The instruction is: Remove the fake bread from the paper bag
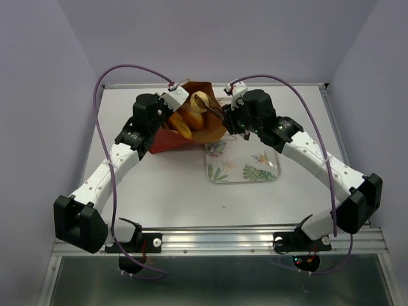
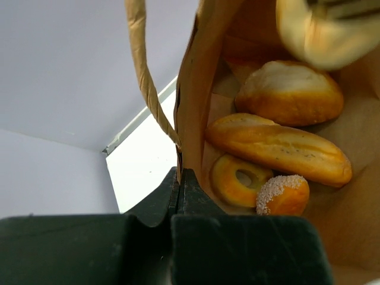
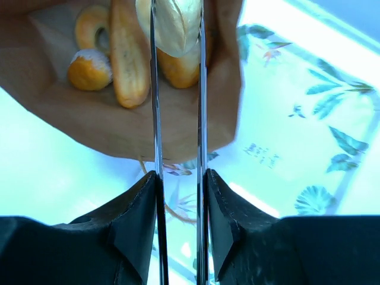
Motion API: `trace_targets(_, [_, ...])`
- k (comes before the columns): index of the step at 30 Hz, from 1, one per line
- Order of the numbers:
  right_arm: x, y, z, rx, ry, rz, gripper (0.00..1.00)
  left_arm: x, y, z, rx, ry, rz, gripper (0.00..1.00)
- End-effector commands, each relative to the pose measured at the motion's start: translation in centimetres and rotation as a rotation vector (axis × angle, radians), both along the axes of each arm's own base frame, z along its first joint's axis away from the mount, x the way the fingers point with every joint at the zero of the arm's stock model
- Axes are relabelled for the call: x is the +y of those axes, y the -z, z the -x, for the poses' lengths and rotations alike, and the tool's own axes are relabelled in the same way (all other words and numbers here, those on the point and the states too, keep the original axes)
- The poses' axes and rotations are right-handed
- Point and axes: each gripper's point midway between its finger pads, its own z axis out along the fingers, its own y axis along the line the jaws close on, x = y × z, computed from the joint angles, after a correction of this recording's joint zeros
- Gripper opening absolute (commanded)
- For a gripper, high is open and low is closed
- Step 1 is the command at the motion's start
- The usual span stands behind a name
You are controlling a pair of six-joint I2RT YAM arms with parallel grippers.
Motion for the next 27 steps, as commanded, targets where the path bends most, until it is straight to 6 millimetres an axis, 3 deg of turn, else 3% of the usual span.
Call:
trace_targets(1, [-2.9,-5.6,-0.4,-0.117,0.141,-0.080,0.21,1.0,-2.5,0.5,-0.101,0.008,-0.050,0.00])
trace_targets(3, [-3.2,-6.8,-0.5,-0.132,0.163,-0.104,0.21,1.1,-1.6,0.8,-0.081,0.023,-0.071,0.00])
trace_targets(6, [-5.0,-6.4,-1.2,-0.147,0.251,-0.061,0.21,1.2,-1.5,0.9,-0.065,0.013,-0.052,0.00])
trace_targets(9, [-8.6,-4.5,-2.4,-0.126,0.364,-0.014,0.22,1.4,-1.8,1.0,-0.072,0.005,-0.044,0.00])
trace_targets(14, [-11.8,-1.3,-3.5,-0.044,0.455,-0.031,0.22,1.9,-1.3,1.3,-0.064,0.006,-0.061,0.00])
trace_targets(18, [-12.1,1.2,-4.3,-0.007,0.473,-0.016,0.22,1.8,-1.1,1.6,-0.060,0.011,-0.056,0.00])
trace_targets(22, [-12.6,6.4,-4.4,0.086,0.498,-0.006,0.22,1.7,-1.4,1.7,-0.064,0.017,-0.041,0.00])
trace_targets(27, [-11.8,9.5,-4.6,0.142,0.483,-0.006,0.29,1.5,-1.8,1.8,-0.071,0.026,-0.031,0.00])
